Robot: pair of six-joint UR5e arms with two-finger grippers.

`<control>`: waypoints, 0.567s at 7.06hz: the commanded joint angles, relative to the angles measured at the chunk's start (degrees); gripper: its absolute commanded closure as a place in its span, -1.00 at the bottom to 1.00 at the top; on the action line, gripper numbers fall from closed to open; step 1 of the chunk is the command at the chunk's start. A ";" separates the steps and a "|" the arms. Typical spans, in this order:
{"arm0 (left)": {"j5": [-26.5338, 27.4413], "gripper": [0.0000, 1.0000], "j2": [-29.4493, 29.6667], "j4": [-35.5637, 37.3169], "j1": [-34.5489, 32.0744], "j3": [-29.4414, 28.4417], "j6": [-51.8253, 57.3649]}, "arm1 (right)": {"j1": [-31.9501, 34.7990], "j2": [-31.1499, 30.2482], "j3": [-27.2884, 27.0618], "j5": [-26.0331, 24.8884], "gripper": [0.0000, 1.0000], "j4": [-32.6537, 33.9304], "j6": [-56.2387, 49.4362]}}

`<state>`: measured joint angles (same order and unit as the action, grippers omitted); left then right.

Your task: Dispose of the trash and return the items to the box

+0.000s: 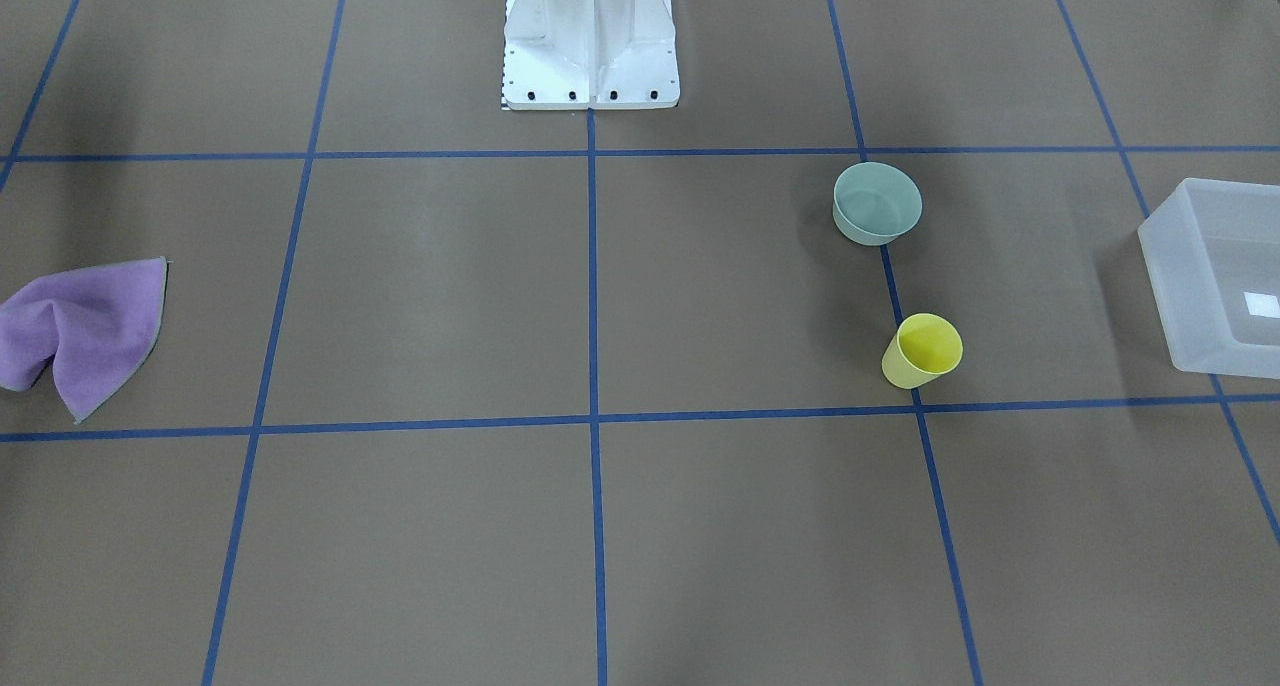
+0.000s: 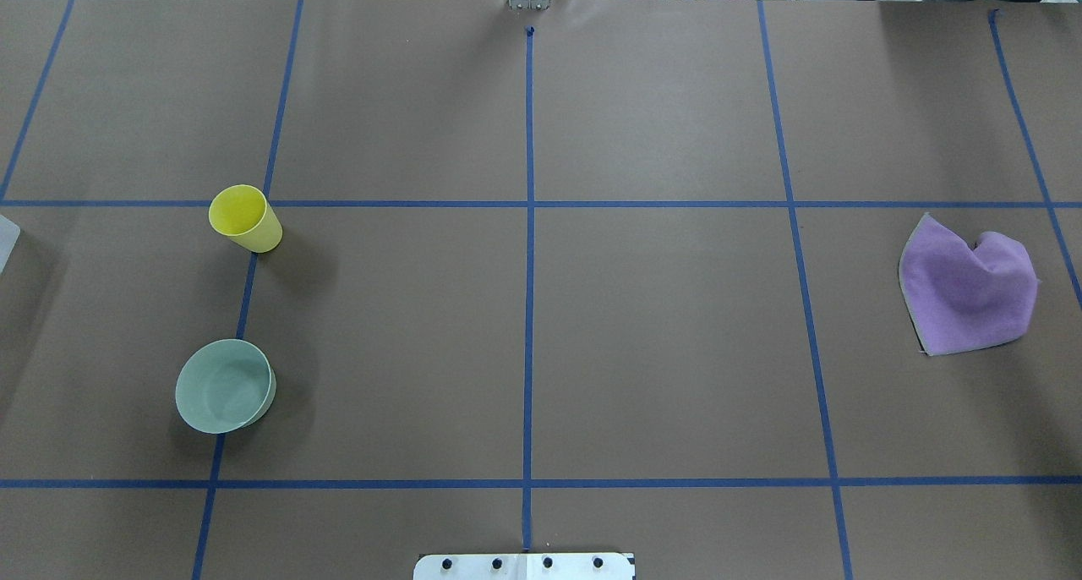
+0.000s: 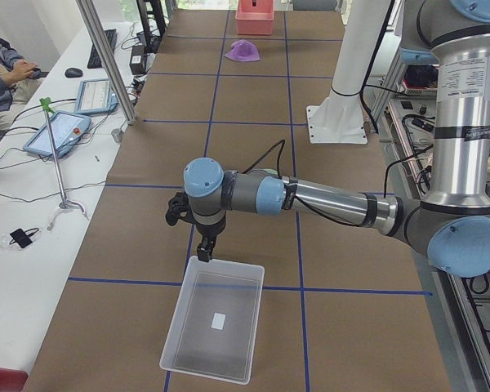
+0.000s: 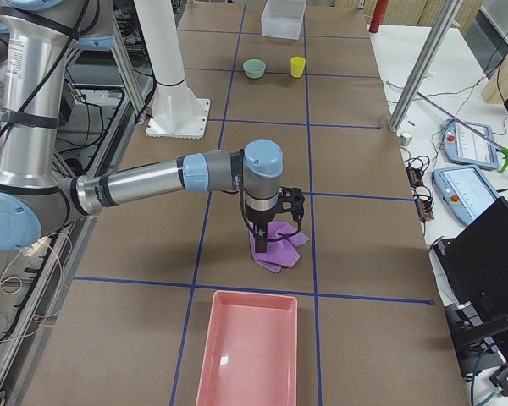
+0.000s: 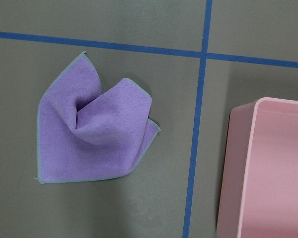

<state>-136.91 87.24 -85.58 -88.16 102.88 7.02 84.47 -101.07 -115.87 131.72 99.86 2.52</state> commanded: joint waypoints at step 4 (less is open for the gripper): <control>-0.02 -0.97 -1.10 -7.05 0.00 -3.57 -1.21 | 0.08 0.00 -0.32 0.20 -1.00 0.07 0.03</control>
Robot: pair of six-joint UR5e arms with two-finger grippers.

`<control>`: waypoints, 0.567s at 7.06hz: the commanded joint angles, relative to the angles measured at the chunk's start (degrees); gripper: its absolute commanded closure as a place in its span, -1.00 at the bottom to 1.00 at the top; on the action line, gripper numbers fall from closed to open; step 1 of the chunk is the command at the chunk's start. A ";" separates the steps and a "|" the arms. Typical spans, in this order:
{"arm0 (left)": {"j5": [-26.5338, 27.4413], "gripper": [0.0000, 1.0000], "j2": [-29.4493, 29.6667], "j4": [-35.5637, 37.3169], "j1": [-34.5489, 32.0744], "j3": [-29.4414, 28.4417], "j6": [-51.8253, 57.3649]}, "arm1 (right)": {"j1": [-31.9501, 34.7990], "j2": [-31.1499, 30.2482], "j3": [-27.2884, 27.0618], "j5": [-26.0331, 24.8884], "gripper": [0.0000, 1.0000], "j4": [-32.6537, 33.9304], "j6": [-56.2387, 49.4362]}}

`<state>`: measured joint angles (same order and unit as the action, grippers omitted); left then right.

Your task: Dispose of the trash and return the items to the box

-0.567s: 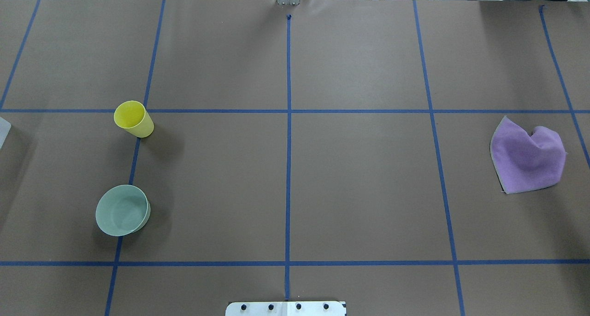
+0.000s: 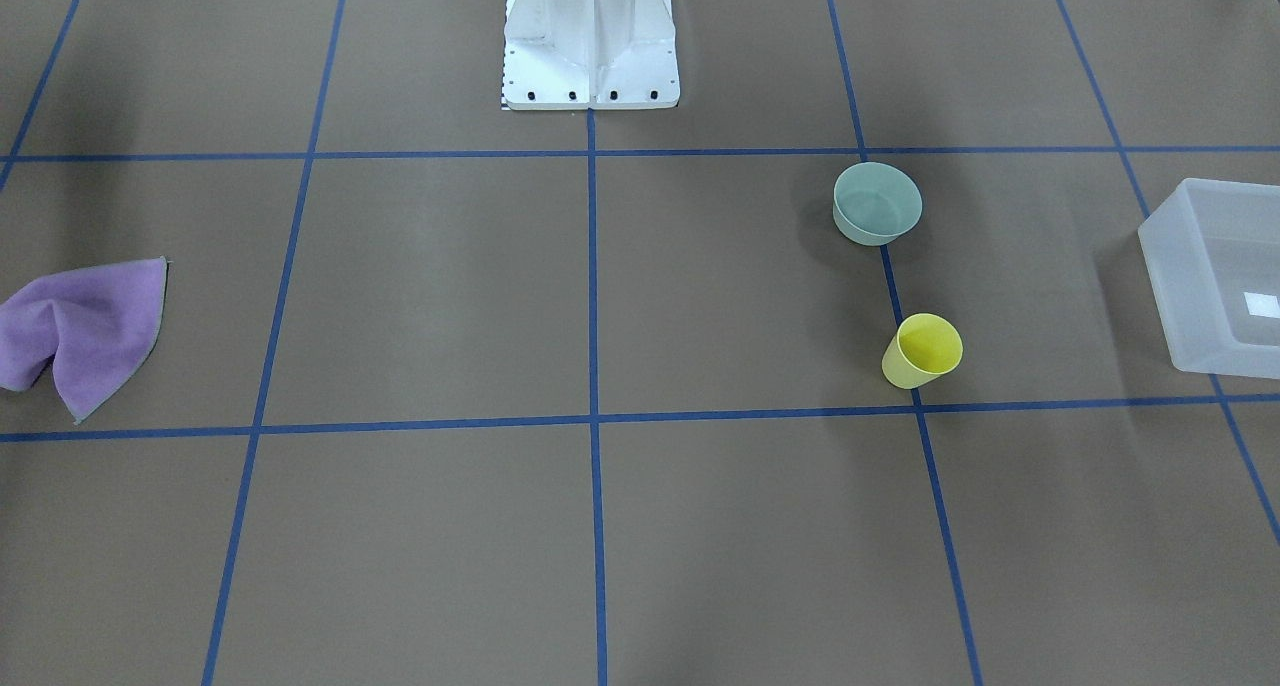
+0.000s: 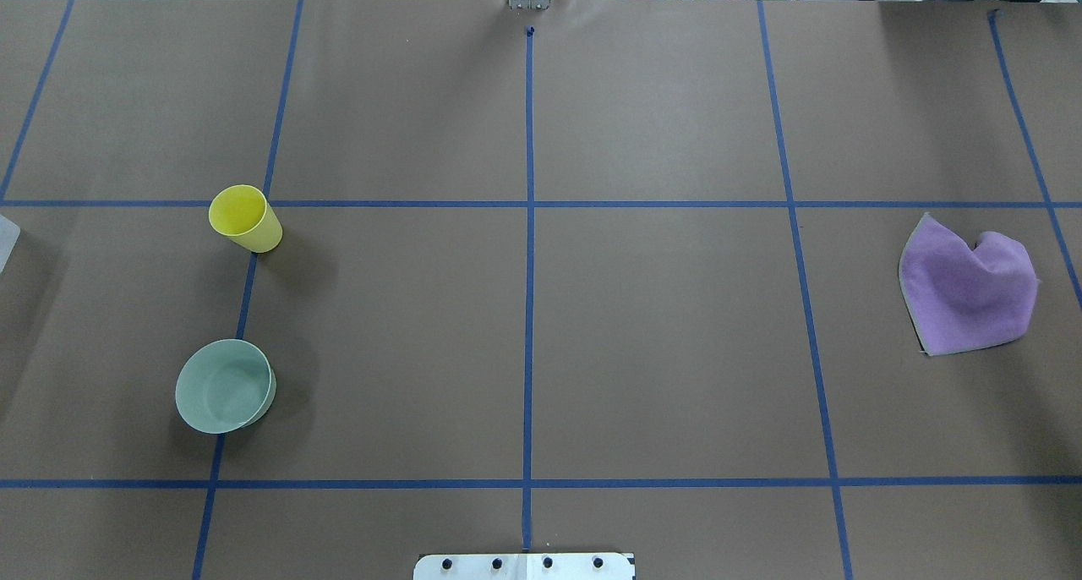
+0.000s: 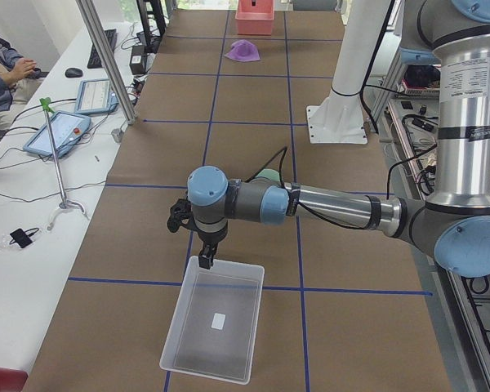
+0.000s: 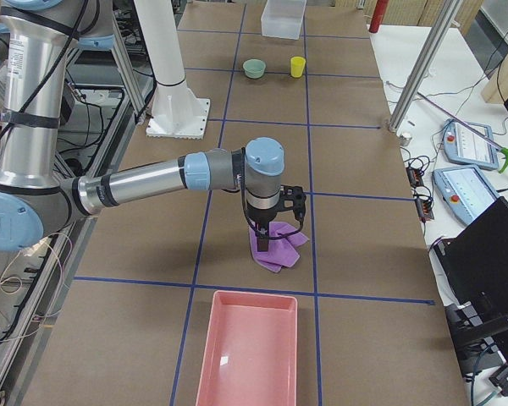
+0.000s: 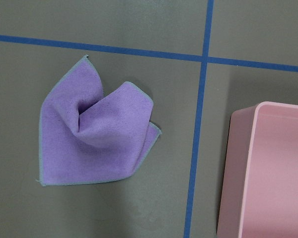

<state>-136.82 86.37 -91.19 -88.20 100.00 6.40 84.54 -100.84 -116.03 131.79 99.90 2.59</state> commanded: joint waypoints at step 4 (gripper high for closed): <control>-0.11 -0.96 2.05 -1.36 0.22 0.38 -1.38 | -0.08 0.11 -0.68 3.46 -1.00 -0.05 0.22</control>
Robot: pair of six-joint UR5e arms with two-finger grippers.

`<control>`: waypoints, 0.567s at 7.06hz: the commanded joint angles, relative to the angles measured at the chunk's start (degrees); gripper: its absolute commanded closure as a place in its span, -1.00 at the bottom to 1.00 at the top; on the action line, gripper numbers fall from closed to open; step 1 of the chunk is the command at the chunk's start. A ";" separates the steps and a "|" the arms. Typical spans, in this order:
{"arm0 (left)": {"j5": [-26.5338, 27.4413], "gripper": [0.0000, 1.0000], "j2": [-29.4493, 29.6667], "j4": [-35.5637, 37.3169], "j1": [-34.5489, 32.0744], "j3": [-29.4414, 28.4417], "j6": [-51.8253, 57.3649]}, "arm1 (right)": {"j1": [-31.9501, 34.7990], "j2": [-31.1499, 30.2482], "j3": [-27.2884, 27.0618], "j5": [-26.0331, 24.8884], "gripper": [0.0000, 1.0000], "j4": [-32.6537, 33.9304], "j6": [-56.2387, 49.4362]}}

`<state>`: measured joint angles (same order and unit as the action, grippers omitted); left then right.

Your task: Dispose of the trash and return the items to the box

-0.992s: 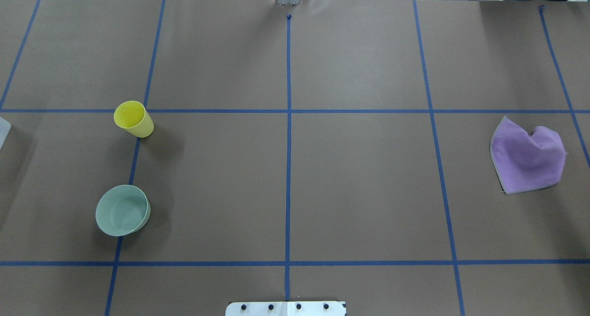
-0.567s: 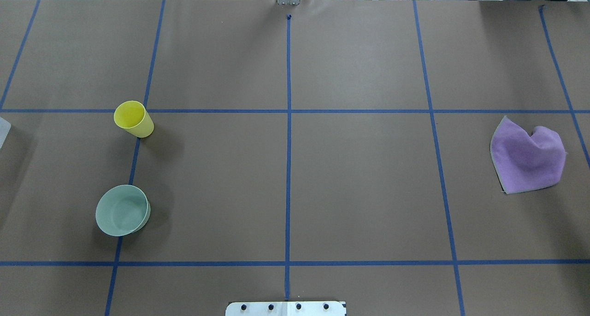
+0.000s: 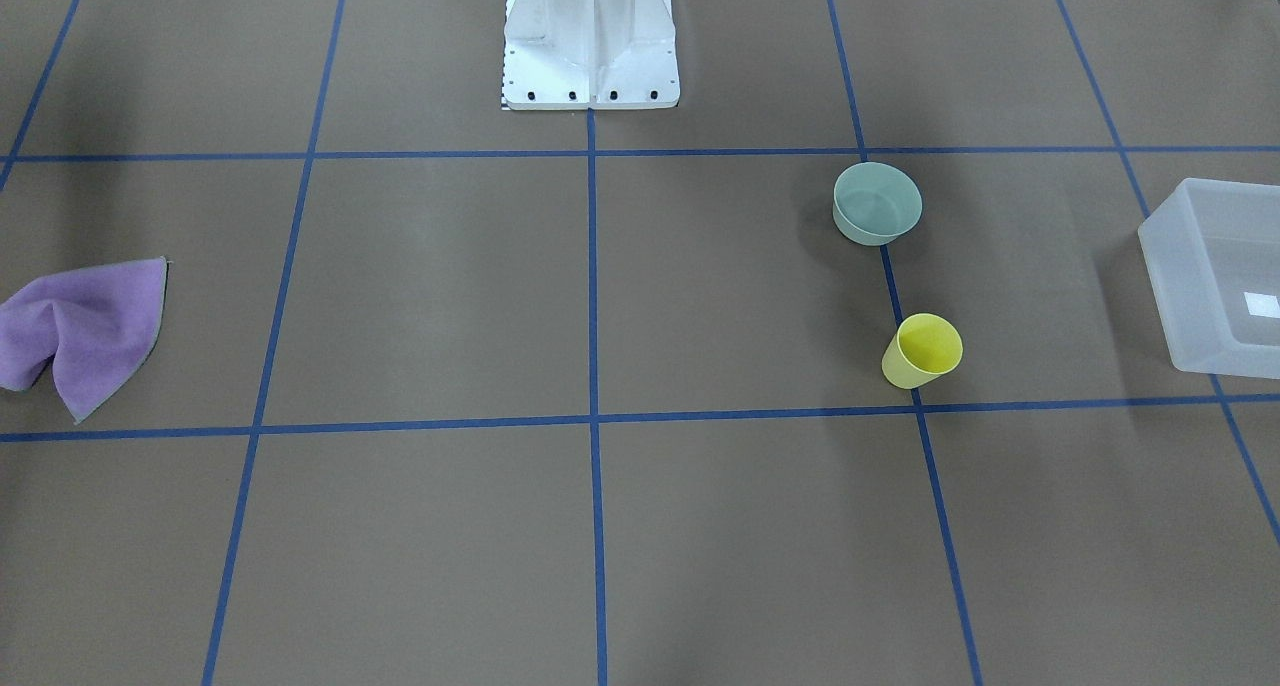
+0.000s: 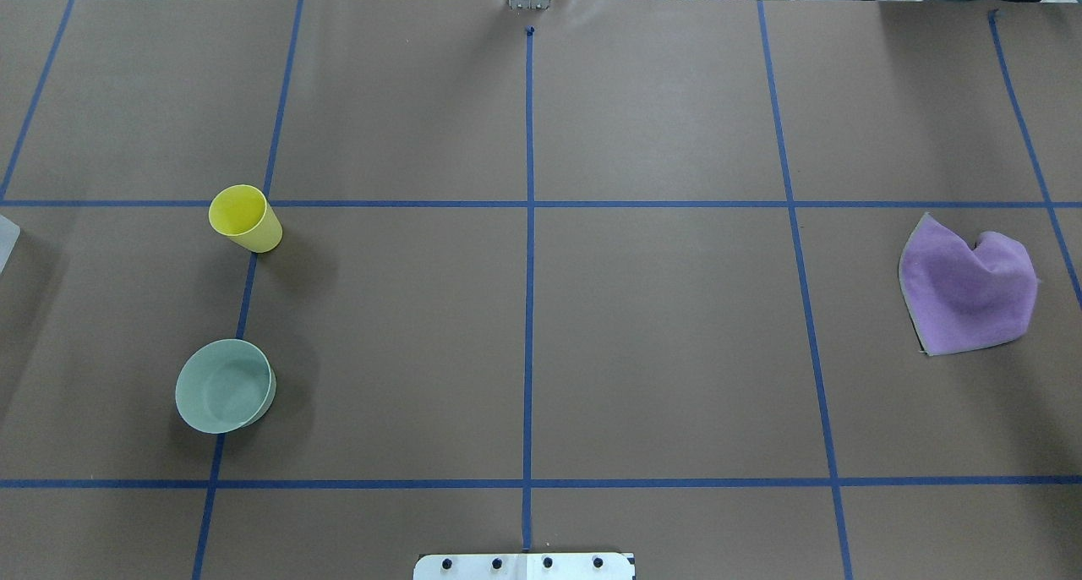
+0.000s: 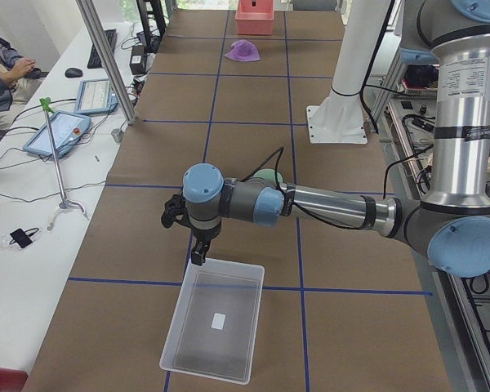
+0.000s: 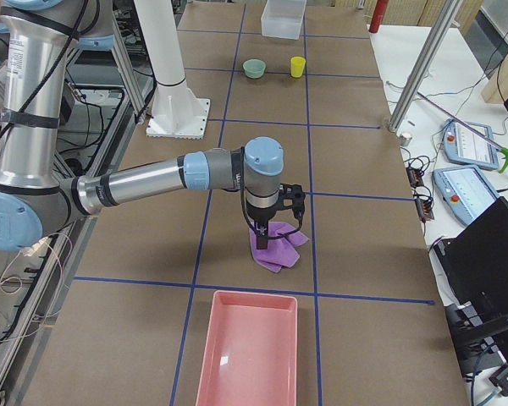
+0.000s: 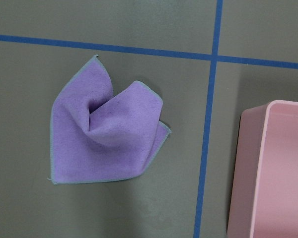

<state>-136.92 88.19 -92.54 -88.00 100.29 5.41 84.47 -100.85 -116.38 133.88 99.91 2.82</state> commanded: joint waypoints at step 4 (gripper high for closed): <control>0.69 -0.97 0.93 -7.72 8.51 0.43 -12.15 | -0.01 -0.31 -0.16 1.12 -1.00 0.02 -0.19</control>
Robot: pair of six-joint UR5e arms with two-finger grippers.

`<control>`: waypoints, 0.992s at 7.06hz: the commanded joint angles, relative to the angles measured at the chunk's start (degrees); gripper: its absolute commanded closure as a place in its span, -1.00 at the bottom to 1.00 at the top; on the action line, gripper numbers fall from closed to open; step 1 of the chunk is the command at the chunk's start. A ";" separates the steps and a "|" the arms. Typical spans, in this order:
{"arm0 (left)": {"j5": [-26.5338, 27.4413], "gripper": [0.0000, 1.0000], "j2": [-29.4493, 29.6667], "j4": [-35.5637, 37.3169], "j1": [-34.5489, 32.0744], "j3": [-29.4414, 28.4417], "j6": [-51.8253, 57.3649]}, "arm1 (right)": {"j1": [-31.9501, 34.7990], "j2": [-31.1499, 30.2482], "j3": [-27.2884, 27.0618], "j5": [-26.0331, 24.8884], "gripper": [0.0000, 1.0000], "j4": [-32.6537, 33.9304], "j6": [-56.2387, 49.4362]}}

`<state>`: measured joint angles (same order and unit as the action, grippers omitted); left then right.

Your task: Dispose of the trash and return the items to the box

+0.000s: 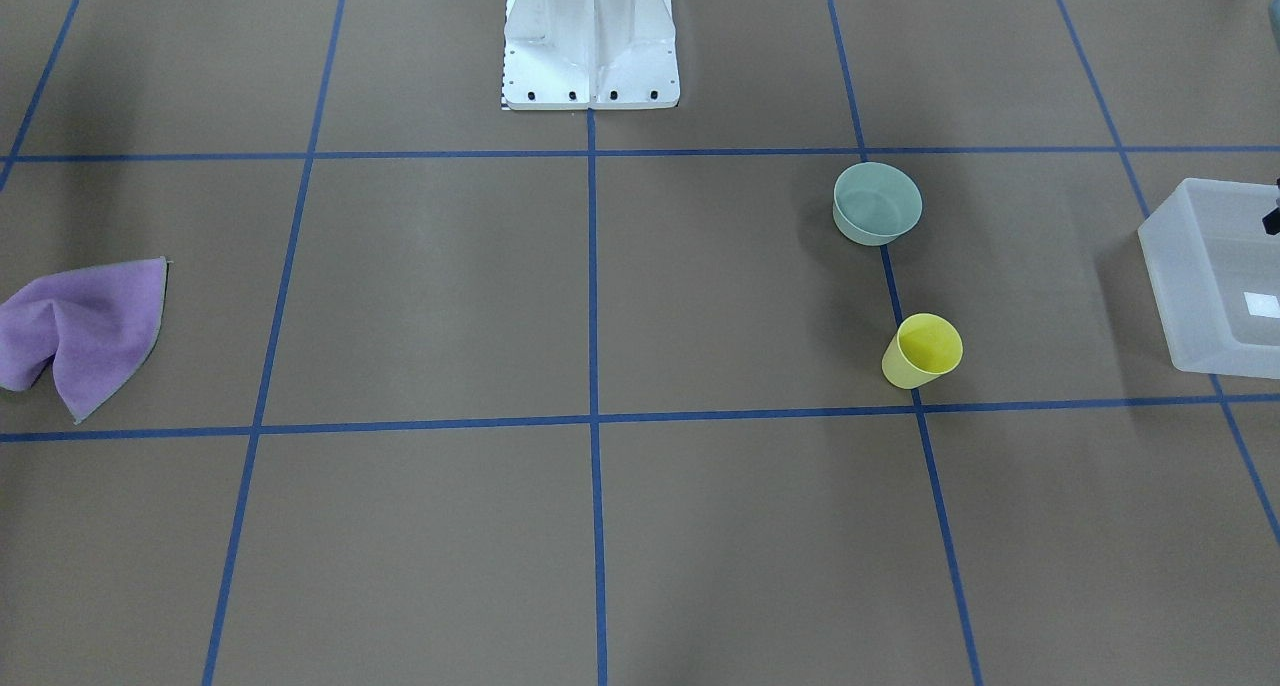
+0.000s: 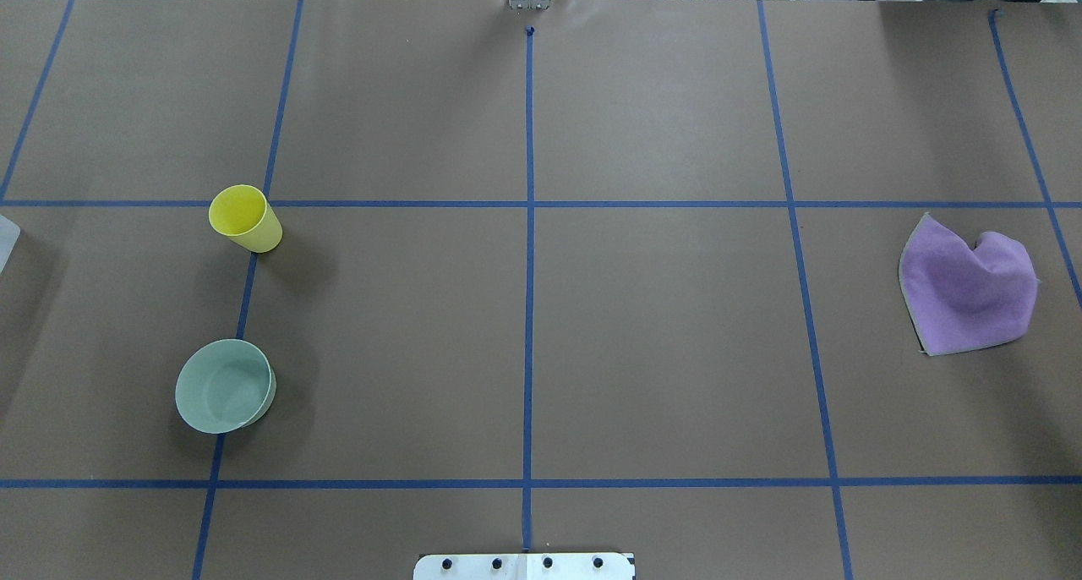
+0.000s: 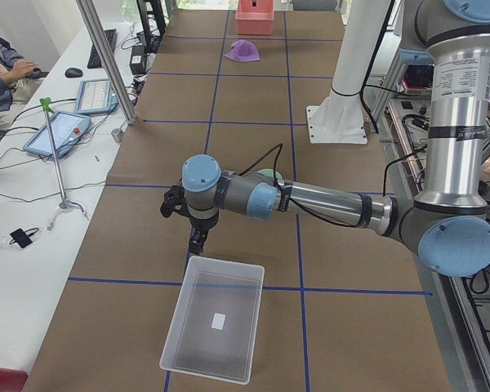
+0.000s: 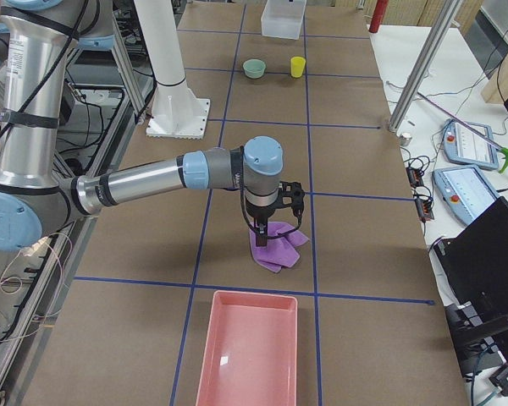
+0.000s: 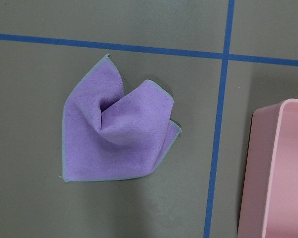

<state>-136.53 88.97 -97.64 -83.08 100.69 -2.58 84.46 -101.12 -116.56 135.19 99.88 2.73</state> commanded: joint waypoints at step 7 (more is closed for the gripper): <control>14.88 -0.96 -5.91 -10.01 36.90 17.08 -45.18 | -0.88 0.40 2.99 -0.62 -1.00 -2.57 0.08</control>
<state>-125.21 84.15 -105.64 -52.37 115.75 -40.66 83.65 -100.71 -114.53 134.62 98.76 2.93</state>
